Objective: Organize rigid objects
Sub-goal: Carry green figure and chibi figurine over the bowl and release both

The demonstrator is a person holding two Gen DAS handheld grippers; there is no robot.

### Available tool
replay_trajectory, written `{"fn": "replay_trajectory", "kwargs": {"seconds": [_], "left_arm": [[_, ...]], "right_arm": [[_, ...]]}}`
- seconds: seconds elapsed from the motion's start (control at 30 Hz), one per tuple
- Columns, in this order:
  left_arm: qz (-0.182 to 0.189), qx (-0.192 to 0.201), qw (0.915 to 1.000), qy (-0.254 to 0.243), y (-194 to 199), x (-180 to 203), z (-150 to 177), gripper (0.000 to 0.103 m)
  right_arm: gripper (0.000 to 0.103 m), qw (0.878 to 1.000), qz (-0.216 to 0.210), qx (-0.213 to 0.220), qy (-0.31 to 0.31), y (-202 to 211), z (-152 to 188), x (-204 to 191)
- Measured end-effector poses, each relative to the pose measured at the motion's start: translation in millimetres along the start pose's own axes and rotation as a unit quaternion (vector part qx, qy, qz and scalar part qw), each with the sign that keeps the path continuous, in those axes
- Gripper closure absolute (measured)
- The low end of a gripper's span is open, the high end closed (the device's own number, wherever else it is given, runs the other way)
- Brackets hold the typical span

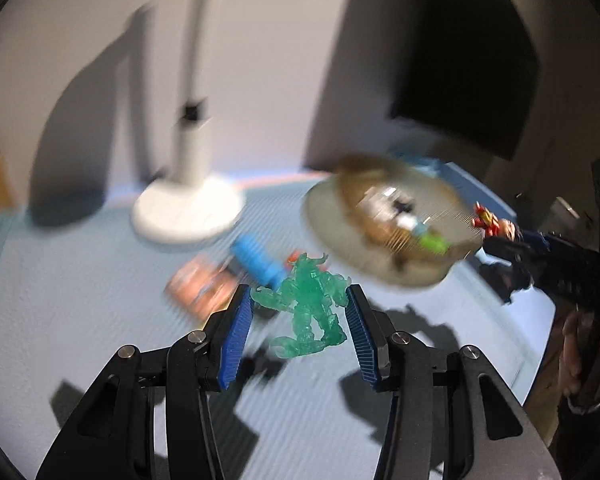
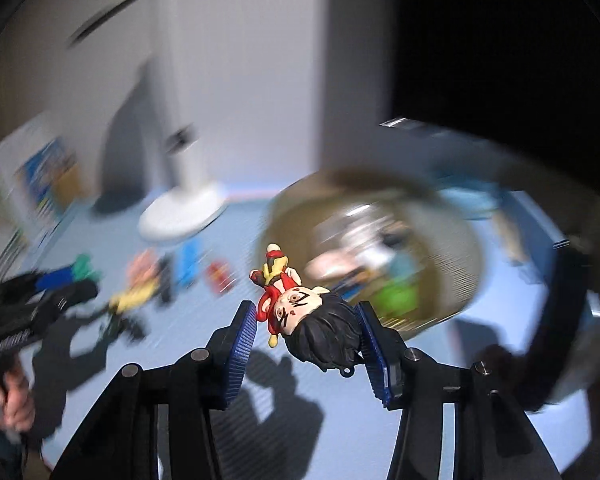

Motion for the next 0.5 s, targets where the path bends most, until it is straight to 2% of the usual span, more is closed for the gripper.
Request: {"fn": "replay_trajectory", "kwargs": {"seconds": [0.1, 0.2, 0.33, 0.5], "left_arm": [[0.018, 0.006, 0.9994, -0.028, -20, 33, -42, 0.059], [0.037, -0.006, 0.9979, -0.053, -48, 66, -68, 0.059], [0.056, -0.053, 0.995, -0.064, -93, 97, -66, 0.059], [0.067, -0.086, 0.9918, -0.067, -124, 115, -54, 0.059]], "right_arm": [[0.054, 0.998, 0.015, 0.013, -0.059, 4, -27, 37], [0.053, 0.996, 0.026, -0.015, -0.086, -14, -39, 61], [0.053, 0.992, 0.012, -0.082, -0.1, -50, -34, 74], [0.053, 0.989, 0.007, -0.119, -0.092, -68, -16, 82]]}}
Point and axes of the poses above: each gripper's, at about its wrist camera, not at the fingertips, and y roughly against the way its jaws point, x to its right, z to its underside, the point moved 4 cm from there along -y, roughly the way its jaws point, and after that the axes turned 3 degrees about -z, right-handed, at the moved point
